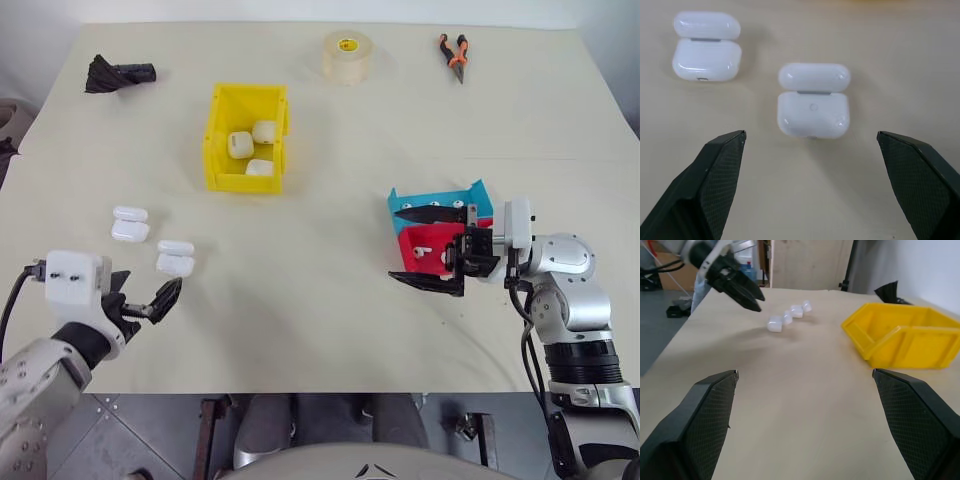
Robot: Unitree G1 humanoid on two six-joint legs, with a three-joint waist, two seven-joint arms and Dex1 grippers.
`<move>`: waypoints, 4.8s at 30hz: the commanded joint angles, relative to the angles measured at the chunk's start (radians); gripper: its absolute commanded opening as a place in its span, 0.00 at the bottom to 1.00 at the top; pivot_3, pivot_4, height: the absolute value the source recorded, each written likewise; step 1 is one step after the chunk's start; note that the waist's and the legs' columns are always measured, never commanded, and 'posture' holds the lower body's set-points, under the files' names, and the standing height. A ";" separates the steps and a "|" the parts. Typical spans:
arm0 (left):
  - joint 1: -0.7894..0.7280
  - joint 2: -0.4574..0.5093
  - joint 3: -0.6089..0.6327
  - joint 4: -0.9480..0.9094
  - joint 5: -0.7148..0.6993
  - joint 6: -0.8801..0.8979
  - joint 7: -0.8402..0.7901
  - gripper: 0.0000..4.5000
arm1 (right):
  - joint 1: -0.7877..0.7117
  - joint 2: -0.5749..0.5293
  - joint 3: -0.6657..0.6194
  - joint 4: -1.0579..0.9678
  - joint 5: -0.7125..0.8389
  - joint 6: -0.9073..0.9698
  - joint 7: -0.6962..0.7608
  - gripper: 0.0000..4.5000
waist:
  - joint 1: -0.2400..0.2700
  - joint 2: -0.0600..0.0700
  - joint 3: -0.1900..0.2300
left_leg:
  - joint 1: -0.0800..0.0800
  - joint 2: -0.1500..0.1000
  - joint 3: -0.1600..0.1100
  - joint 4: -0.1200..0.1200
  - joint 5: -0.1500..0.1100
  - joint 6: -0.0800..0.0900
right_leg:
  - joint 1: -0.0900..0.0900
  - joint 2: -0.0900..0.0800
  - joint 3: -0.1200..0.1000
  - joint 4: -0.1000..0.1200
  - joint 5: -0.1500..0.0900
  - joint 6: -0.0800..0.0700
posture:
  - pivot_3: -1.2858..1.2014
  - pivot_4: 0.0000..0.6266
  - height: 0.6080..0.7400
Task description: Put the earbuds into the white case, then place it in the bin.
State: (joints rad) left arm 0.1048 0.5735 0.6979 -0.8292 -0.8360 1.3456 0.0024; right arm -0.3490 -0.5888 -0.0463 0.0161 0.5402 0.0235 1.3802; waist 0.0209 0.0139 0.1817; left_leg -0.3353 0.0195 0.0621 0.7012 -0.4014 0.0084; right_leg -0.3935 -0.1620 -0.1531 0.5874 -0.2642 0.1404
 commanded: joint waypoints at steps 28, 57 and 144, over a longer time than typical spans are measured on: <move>-0.422 0.068 -0.225 0.327 -0.072 0.269 0.251 0.99 | 0.053 -0.051 -0.018 -0.143 0.052 0.068 0.006 1.00 | 0.000 -0.001 0.000 | 0.000 0.000 0.000 -0.001 0.000 -0.001 | -0.001 0.001 0.001 0.000 0.000 0.000 | 0.52 0.24 1.00; -0.404 0.169 -0.308 0.404 -0.113 0.269 0.219 0.99 | 0.076 -0.030 -0.004 -0.166 0.038 0.060 -0.037 1.00 | 0.003 -0.001 0.000 | 0.001 -0.001 0.001 -0.001 0.001 -0.002 | -0.001 0.001 0.001 0.000 0.000 0.000 | 0.52 0.24 1.00; -0.367 -0.386 -0.867 0.660 0.342 -1.459 -1.016 0.61 | -0.408 -0.483 0.308 0.293 -0.573 -0.060 0.165 0.80 | 0.003 0.000 0.000 | -0.009 -0.001 -0.001 0.007 -0.001 0.002 | -0.001 -0.001 -0.004 -0.004 0.002 0.004 | 0.52 0.24 1.00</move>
State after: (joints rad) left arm -0.2633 0.1869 -0.1746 -0.1254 -0.4705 -0.1107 -1.0181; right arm -0.7624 -1.0419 0.3011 0.3328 -0.0483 -0.0410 1.5129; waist 0.0239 0.0138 0.1822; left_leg -0.3449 0.0183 0.0606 0.7087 -0.4019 0.0106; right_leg -0.3949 -0.1626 -0.1575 0.5833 -0.2620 0.1441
